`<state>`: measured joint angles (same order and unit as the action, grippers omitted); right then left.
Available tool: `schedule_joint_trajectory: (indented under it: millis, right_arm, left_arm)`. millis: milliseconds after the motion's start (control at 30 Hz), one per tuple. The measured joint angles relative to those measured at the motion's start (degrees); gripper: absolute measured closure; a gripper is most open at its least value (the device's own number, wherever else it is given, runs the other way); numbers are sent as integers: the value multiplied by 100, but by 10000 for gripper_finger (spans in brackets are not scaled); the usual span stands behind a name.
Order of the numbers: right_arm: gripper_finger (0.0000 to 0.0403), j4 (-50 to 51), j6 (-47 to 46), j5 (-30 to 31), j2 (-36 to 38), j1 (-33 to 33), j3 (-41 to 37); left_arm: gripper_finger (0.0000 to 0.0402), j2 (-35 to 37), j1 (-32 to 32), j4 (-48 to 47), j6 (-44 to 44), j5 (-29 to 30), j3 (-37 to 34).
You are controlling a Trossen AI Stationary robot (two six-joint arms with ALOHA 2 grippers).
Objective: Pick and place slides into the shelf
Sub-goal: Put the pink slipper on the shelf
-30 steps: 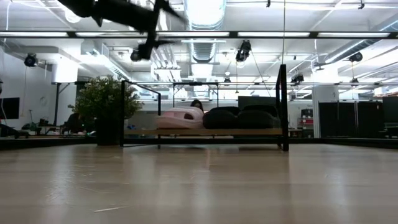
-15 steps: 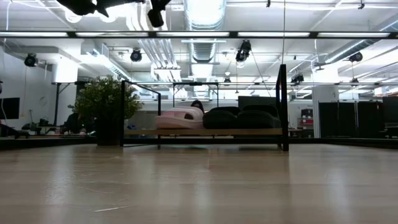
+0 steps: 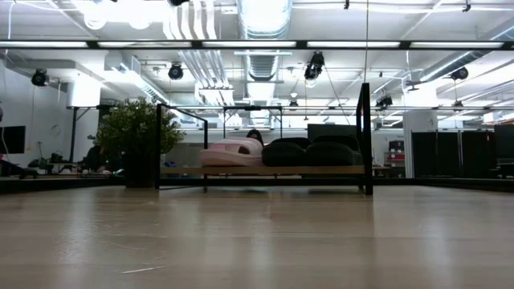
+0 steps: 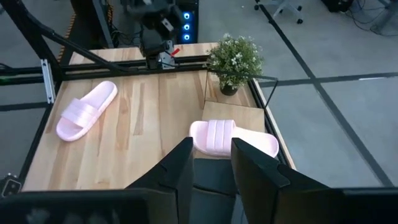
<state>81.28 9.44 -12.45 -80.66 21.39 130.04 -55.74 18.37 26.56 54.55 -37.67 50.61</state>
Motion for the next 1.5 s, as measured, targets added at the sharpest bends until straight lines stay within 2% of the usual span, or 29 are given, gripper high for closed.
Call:
schedule_joint_trajectory:
  millis: [133, 333, 600, 1000, 1100, 1333, 1500]
  right_arm:
    - [301, 0, -47, 1, 0, 2, 0]
    - [307, 2, -47, 2, 0, 0, 0]
    - [308, 2, -47, 43, 0, 2, 0]
    - [314, 7, -108, 48, 0, 2, -262]
    - [311, 15, -108, 48, -2, 2, -377]
    - [314, -21, -95, 48, -4, 0, -439]
    - [318, -59, -93, 48, 2, 2, -439]
  left_arm:
    - [157, 667, 2, -1612, -217, -126, 129]
    - [157, 1517, -2, -3481, -89, -17, 157]
    - [157, 2013, -7, -6066, -419, 140, 152]
    - [157, 1952, -221, -7407, -886, 221, 120]
    - [157, 1941, -475, -7446, -753, 235, 116]
    - [157, 1686, -1417, -7809, -542, 1056, 73]
    - [157, 1305, -2118, -7905, -408, 1290, -126]
